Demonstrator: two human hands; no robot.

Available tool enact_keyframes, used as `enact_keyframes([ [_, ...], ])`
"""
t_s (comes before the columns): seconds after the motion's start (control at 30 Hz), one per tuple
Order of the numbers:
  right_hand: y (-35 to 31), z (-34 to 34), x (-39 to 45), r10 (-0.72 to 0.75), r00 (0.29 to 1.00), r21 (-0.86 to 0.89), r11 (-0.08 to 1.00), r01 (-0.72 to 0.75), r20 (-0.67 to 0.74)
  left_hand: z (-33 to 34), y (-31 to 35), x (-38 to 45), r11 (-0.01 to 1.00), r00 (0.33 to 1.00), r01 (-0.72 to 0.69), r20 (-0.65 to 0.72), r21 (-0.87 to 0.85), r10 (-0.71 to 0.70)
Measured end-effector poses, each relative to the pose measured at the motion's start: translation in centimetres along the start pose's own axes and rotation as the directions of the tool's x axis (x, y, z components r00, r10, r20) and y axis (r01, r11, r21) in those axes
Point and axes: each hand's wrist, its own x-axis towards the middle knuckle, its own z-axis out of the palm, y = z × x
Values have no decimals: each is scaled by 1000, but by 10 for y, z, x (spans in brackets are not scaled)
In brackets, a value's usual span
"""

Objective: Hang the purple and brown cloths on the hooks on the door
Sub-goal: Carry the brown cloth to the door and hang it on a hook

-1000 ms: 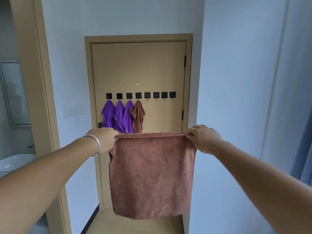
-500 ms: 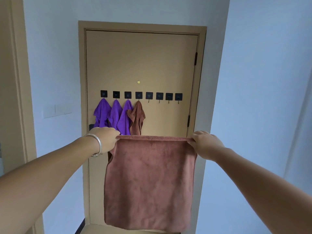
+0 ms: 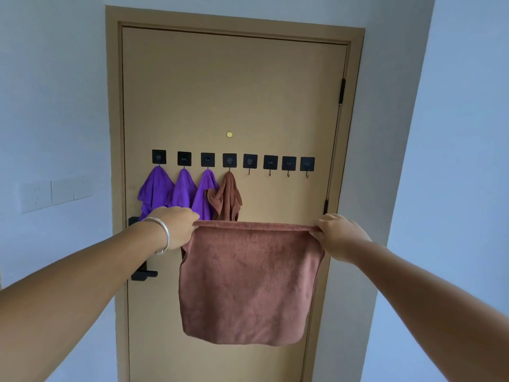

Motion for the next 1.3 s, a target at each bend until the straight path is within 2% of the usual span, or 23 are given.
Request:
enact_keyframes([
  [0.27,19,40,80,15,1000,-1,1000,-15,11,42,-10,78,1000,1000,15,2,-8,-15],
  [0.67,84,106,247,4,999,90,996,-1,-36,75,-1,226,999,999,40,25,12,-40],
  [0.9,99,157,308,-51,998,163,985,54,-20,116,-5,281,996,994,83,71,31,-85],
  [1.0,100,174,330,-79,995,204,975,88,-55,134,-11,299,996,994,84,71,14,-84],
  [1.1,99,184,353,-74,994,243,965,93,-84,147,-22,319,997,997,70,23,-27,-70],
  [1.17,94,186,367,-38,995,348,935,70,-97,154,-32,330,993,997,72,-30,-95,-75],
  [1.23,88,187,377,-8,989,435,897,72,-145,160,-40,340,975,991,33,-120,-220,-61],
  [1.3,81,185,387,-23,977,447,887,119,-213,163,-48,351,943,965,-64,-260,-326,-25],
])
